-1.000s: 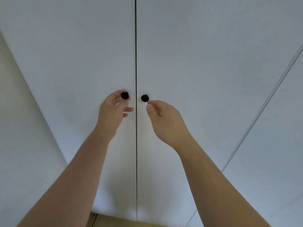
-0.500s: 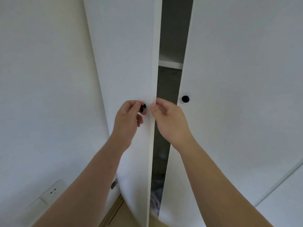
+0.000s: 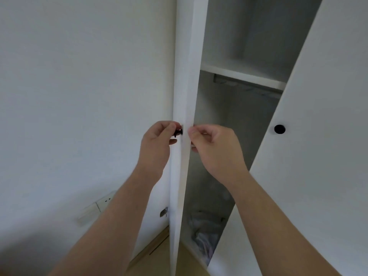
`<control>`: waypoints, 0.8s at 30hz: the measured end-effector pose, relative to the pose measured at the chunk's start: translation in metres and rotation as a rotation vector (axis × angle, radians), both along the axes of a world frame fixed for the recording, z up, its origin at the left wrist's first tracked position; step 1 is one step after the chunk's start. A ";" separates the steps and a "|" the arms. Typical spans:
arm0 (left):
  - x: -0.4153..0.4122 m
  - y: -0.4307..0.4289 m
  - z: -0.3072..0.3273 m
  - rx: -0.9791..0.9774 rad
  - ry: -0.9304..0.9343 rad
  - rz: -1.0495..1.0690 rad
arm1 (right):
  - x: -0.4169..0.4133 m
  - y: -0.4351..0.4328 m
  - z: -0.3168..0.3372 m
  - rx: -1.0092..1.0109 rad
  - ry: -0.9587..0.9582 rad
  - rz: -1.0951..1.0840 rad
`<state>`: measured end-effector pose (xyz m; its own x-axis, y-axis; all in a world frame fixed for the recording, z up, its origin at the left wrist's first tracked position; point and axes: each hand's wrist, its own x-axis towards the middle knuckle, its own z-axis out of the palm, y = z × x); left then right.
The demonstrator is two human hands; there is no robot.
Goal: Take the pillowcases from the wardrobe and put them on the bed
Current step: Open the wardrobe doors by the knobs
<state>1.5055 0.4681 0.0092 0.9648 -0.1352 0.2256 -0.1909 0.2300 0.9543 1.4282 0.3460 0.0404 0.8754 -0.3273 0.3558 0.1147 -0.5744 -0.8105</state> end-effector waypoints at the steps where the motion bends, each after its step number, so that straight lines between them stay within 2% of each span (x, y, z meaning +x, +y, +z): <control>1: 0.002 0.008 0.000 -0.027 0.000 0.015 | 0.003 0.006 0.002 -0.005 0.009 0.023; 6: 0.011 0.044 0.003 -0.052 0.018 0.077 | 0.016 0.039 0.006 -0.044 0.029 0.154; 10: 0.017 0.075 0.006 -0.105 0.101 0.113 | 0.035 0.068 0.005 -0.111 0.042 0.254; 15: 0.030 0.112 0.000 -0.223 0.210 0.207 | 0.066 0.109 0.007 -0.036 0.033 0.312; 19: 0.039 0.136 -0.005 -0.256 0.215 0.288 | 0.087 0.138 0.011 -0.011 0.052 0.327; 24: 0.054 0.168 -0.013 -0.264 0.187 0.326 | 0.108 0.165 0.016 -0.082 0.100 0.368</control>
<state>1.5593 0.6358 -0.0036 0.9748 0.2211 0.0294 -0.1237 0.4262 0.8961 1.5362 0.5113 0.0564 0.9607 0.0408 0.2745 0.2476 -0.5728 -0.7814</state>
